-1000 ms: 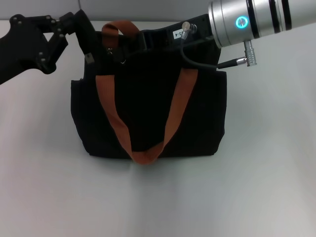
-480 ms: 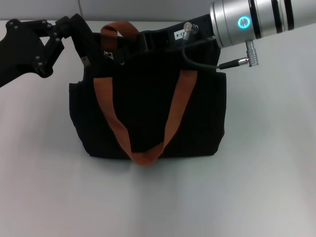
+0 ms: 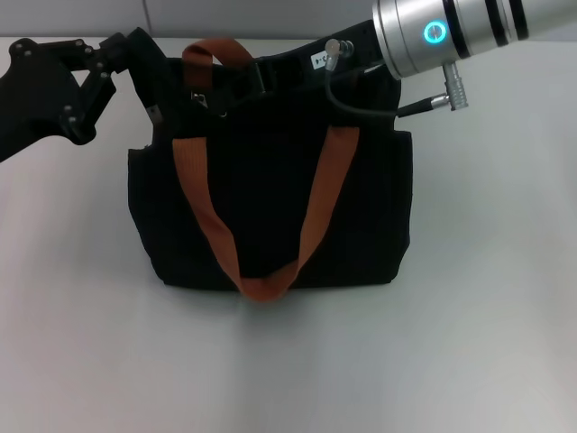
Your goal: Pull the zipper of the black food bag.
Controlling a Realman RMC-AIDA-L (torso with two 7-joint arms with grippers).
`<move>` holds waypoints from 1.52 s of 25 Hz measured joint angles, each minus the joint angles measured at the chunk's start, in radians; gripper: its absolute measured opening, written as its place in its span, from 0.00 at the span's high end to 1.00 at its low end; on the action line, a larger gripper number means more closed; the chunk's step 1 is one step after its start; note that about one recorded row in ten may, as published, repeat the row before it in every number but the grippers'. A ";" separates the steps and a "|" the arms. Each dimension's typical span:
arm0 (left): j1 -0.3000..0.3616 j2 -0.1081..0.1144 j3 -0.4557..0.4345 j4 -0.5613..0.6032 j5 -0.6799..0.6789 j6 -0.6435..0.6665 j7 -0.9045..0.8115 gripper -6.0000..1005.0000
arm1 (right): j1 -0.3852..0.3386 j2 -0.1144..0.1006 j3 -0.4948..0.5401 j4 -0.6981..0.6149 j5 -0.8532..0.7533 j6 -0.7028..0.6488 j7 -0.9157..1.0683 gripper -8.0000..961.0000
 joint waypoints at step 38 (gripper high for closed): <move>0.028 -0.001 -0.051 -0.003 -0.003 -0.003 0.007 0.98 | -0.068 0.001 0.007 -0.197 -0.240 -0.009 0.163 0.96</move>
